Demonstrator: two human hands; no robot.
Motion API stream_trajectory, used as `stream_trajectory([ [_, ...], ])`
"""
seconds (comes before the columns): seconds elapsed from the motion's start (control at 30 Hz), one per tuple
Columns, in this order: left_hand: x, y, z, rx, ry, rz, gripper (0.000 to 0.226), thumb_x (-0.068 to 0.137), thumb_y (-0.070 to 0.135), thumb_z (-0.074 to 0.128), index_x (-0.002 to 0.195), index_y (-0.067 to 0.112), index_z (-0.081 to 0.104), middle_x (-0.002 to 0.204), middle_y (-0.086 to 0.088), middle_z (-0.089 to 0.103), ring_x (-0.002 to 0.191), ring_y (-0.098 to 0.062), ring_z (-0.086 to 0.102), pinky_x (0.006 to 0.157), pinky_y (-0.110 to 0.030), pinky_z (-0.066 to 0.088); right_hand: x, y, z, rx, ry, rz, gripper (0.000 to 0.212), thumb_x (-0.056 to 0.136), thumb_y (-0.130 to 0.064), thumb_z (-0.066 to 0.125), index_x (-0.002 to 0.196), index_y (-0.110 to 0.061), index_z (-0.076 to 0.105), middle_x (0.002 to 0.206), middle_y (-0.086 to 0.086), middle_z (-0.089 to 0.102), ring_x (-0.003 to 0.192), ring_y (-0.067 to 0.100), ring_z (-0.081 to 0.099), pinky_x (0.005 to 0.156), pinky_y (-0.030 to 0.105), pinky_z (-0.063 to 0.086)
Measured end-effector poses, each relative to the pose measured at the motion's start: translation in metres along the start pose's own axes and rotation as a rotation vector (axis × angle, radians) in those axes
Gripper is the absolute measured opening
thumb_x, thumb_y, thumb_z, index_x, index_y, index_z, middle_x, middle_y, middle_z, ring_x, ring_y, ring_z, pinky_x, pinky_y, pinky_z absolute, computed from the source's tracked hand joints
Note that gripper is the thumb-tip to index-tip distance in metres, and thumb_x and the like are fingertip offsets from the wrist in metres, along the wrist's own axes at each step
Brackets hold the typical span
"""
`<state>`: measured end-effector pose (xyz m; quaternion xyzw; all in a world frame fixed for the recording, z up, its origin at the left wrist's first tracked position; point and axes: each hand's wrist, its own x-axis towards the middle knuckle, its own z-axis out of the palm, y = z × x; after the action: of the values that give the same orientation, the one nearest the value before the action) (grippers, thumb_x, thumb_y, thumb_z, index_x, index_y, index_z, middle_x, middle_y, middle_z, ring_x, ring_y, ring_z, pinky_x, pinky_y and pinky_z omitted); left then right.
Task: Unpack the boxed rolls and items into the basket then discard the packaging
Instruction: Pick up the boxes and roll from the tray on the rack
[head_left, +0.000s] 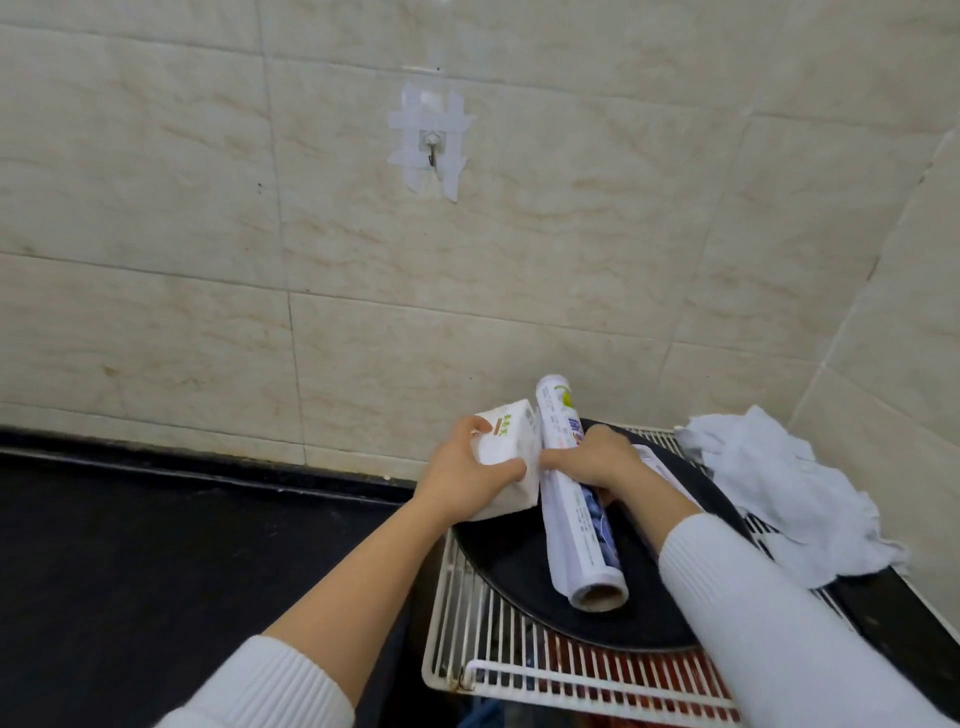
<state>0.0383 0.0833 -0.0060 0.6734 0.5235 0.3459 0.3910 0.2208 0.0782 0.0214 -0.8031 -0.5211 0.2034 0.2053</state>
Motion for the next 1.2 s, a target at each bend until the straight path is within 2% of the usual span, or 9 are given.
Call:
stream_trajectory([
  [0.13, -0.010, -0.001, -0.035, -0.205, 0.126, 0.022, 0.060, 0.062, 0.044, 0.069, 0.113, 0.041, 0.039, 0.104, 0.016, 0.051, 0.087, -0.014, 0.061, 0.071, -0.043, 0.059, -0.003, -0.048, -0.026, 0.088, -0.035, -0.127, 0.038, 0.065, -0.048, 0.070, 0.084, -0.017, 0.059, 0.074, 0.003, 0.066, 0.065, 0.021, 0.068, 0.046, 0.024, 0.049],
  [0.23, -0.019, -0.009, -0.077, -0.257, 0.263, 0.043, 0.060, 0.067, 0.041, 0.070, 0.118, 0.040, 0.038, 0.114, 0.007, 0.052, 0.093, -0.015, 0.060, 0.070, -0.040, 0.059, -0.007, -0.096, -0.020, 0.164, -0.085, -0.196, 0.033, 0.064, -0.045, 0.071, 0.073, -0.017, 0.057, 0.070, 0.004, 0.066, 0.057, 0.018, 0.066, 0.044, 0.021, 0.047],
  [0.43, -0.041, -0.077, -0.181, -0.115, 0.530, -0.089, 0.070, 0.060, 0.049, 0.065, 0.123, 0.043, 0.036, 0.117, 0.008, 0.051, 0.097, -0.019, 0.058, 0.077, -0.044, 0.057, -0.027, -0.200, 0.062, 0.246, -0.195, -0.332, 0.034, 0.054, -0.046, 0.071, 0.073, -0.020, 0.059, 0.069, 0.002, 0.066, 0.058, 0.019, 0.067, 0.047, 0.025, 0.049],
  [0.53, -0.051, -0.137, -0.229, -0.008, 0.598, -0.217, 0.078, 0.058, 0.054, 0.064, 0.129, 0.044, 0.032, 0.122, 0.002, 0.048, 0.096, -0.022, 0.054, 0.070, -0.037, 0.054, -0.038, -0.248, 0.132, 0.250, -0.257, -0.346, 0.036, 0.055, -0.046, 0.071, 0.077, -0.019, 0.059, 0.074, 0.004, 0.067, 0.065, 0.021, 0.068, 0.050, 0.026, 0.050],
  [0.63, -0.065, -0.207, -0.266, 0.068, 0.590, -0.341, 0.085, 0.058, 0.056, 0.061, 0.134, 0.043, 0.025, 0.123, -0.004, 0.047, 0.086, -0.020, 0.049, 0.058, -0.028, 0.041, -0.049, -0.282, 0.220, 0.227, -0.304, -0.323, 0.045, 0.057, -0.047, 0.071, 0.088, -0.016, 0.063, 0.083, 0.006, 0.068, 0.071, 0.024, 0.068, 0.054, 0.027, 0.051],
  [0.8, -0.099, -0.330, -0.333, 0.210, 0.480, -0.466, 0.088, 0.059, 0.058, 0.060, 0.135, 0.046, 0.018, 0.128, -0.002, 0.042, 0.081, -0.019, 0.048, 0.063, -0.032, 0.040, -0.069, -0.316, 0.369, 0.166, -0.381, -0.154, 0.059, 0.056, -0.054, 0.070, 0.097, -0.013, 0.058, 0.089, 0.005, 0.063, 0.069, 0.022, 0.062, 0.054, 0.026, 0.047],
  [0.97, -0.122, -0.408, -0.382, 0.353, 0.320, -0.467, 0.088, 0.058, 0.058, 0.057, 0.134, 0.048, 0.014, 0.139, 0.003, 0.033, 0.101, -0.025, 0.054, 0.076, -0.037, 0.046, -0.095, -0.323, 0.473, 0.096, -0.378, 0.032, 0.065, 0.064, -0.050, 0.072, 0.112, -0.010, 0.056, 0.103, 0.007, 0.063, 0.084, 0.026, 0.061, 0.066, 0.028, 0.047],
  [1.07, -0.126, -0.431, -0.389, 0.367, 0.242, -0.432, 0.090, 0.059, 0.056, 0.058, 0.137, 0.047, 0.015, 0.142, 0.007, 0.027, 0.111, -0.024, 0.052, 0.080, -0.036, 0.046, -0.108, -0.322, 0.506, 0.047, -0.338, 0.090, 0.067, 0.066, -0.046, 0.072, 0.115, -0.007, 0.048, 0.113, 0.011, 0.062, 0.100, 0.031, 0.063, 0.072, 0.031, 0.047],
  [1.2, -0.131, -0.448, -0.386, 0.393, 0.158, -0.382, 0.090, 0.061, 0.057, 0.060, 0.139, 0.044, 0.017, 0.145, 0.008, 0.022, 0.119, -0.023, 0.045, 0.086, -0.040, 0.048, -0.120, -0.320, 0.530, -0.038, -0.321, 0.142, 0.065, 0.069, -0.045, 0.074, 0.113, -0.008, 0.042, 0.116, 0.013, 0.061, 0.105, 0.032, 0.062, 0.071, 0.032, 0.045],
])
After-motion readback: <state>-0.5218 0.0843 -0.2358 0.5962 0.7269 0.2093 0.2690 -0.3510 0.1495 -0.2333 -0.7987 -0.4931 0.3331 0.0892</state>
